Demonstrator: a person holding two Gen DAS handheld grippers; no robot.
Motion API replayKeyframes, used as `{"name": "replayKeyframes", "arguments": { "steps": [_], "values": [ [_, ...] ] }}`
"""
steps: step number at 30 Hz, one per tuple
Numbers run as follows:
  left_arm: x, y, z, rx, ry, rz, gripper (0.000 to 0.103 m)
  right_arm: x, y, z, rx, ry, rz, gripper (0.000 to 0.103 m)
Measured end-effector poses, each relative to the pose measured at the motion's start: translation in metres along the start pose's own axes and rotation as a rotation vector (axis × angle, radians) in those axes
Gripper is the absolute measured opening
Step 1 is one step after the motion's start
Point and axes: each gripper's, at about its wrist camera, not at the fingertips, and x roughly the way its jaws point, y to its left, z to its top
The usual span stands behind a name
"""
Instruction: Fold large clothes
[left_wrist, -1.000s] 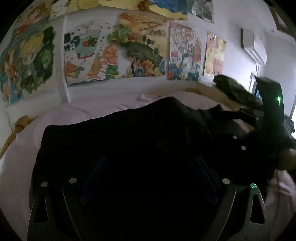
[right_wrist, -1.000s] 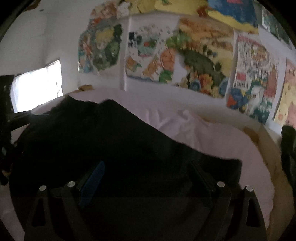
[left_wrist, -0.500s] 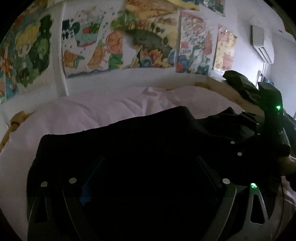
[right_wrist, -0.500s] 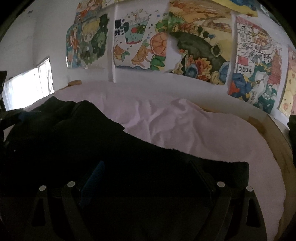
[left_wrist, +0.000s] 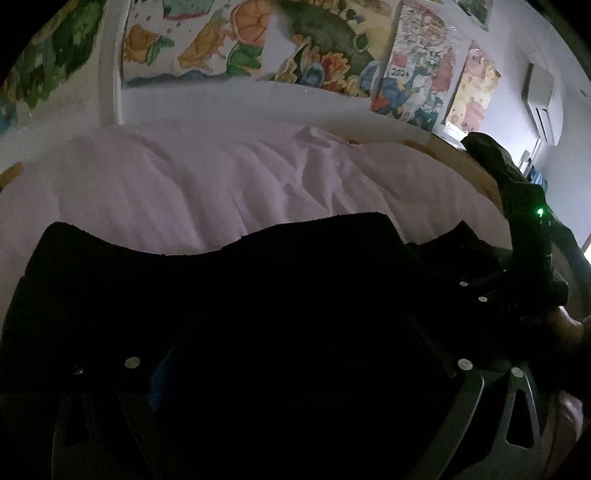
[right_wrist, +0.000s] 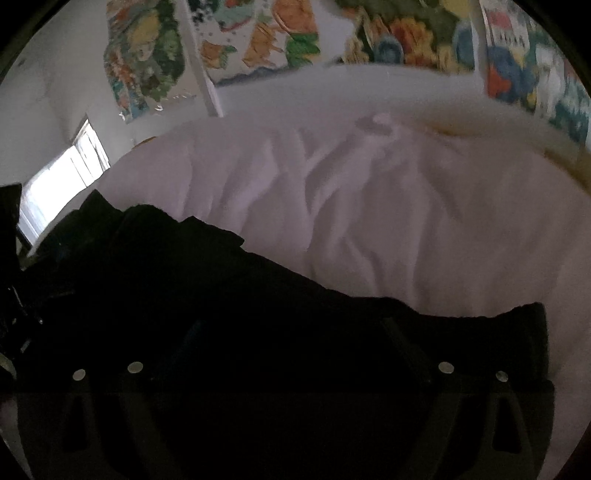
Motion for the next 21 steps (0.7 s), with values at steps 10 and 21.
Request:
{"name": "replayKeyframes", "arguments": {
  "steps": [10, 21],
  "values": [
    [0.016, 0.009, 0.002, -0.009, 0.036, 0.028, 0.102, 0.013, -0.003, -0.005, 0.010, 0.009, -0.005, 0.096],
    [0.018, 0.011, 0.001, -0.013, 0.048, 0.032, 0.102, 0.010, -0.006, -0.009, 0.014, -0.005, 0.005, 0.096]
  ]
}}
